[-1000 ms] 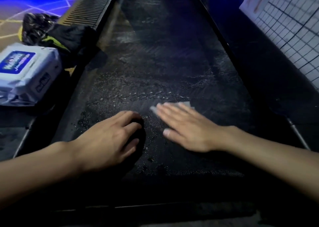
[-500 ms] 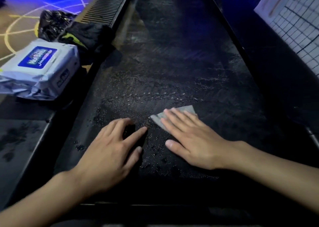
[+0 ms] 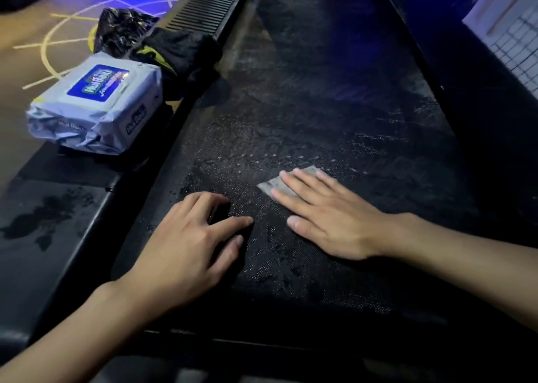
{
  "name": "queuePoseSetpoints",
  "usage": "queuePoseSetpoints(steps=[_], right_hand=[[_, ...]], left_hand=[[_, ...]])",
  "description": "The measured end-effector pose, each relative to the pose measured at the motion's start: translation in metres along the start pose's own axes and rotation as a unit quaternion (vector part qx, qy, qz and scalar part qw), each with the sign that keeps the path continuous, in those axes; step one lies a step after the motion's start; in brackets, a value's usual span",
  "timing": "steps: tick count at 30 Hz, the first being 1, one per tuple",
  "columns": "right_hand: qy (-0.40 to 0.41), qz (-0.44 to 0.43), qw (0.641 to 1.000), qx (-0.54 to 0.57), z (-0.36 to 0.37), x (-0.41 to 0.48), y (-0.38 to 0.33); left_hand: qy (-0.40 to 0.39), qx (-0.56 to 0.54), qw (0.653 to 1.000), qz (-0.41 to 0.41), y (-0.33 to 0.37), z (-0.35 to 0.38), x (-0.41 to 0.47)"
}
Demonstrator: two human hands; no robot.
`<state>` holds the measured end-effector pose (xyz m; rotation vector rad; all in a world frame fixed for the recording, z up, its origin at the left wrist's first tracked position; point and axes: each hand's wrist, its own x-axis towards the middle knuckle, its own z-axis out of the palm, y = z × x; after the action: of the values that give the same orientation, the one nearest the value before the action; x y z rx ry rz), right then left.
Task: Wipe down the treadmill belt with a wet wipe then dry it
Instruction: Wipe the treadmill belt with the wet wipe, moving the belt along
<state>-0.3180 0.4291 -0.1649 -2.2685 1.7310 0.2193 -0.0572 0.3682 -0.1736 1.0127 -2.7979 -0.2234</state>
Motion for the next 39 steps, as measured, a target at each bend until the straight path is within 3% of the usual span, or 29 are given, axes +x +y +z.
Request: queuePoseSetpoints(steps=[5, 9, 14, 17, 21, 26, 30, 34, 37, 39], right_hand=[[0.006, -0.07, 0.997, -0.008, 0.009, -0.002, -0.015], [-0.005, -0.019, 1.0, 0.001, 0.001, 0.016, -0.012], [0.001, -0.055, 0.998, 0.001, 0.0, 0.025, -0.017], [0.025, 0.001, 1.0, 0.015, -0.004, 0.041, -0.021], [0.026, -0.093, 0.995, 0.005, 0.006, 0.042, -0.044], [0.025, -0.02, 0.999, 0.014, -0.007, 0.066, -0.039], [0.027, -0.113, 0.993, 0.001, 0.0, 0.066, -0.057], [0.049, -0.044, 0.998, 0.019, -0.007, 0.087, -0.058], [0.047, -0.124, 0.991, 0.01, 0.004, 0.078, -0.085], [0.043, -0.133, 0.99, 0.019, -0.001, 0.084, -0.079]], left_hand=[[0.001, -0.019, 1.0, 0.016, -0.006, -0.001, 0.004], [0.005, -0.034, 0.999, 0.009, -0.011, -0.003, -0.002], [0.017, 0.0, 1.0, -0.006, -0.014, -0.007, -0.011], [0.037, -0.02, 0.999, -0.01, -0.018, -0.006, -0.013], [0.065, -0.011, 0.997, -0.032, -0.019, -0.001, -0.023], [0.068, -0.017, 0.997, -0.029, -0.025, 0.004, -0.036], [0.079, -0.007, 0.996, -0.033, -0.026, 0.005, -0.04], [0.085, 0.014, 0.994, -0.065, -0.027, 0.005, -0.043], [0.108, 0.001, 0.992, -0.06, -0.028, 0.004, -0.044], [0.119, -0.001, 0.991, -0.059, -0.03, 0.004, -0.045]])
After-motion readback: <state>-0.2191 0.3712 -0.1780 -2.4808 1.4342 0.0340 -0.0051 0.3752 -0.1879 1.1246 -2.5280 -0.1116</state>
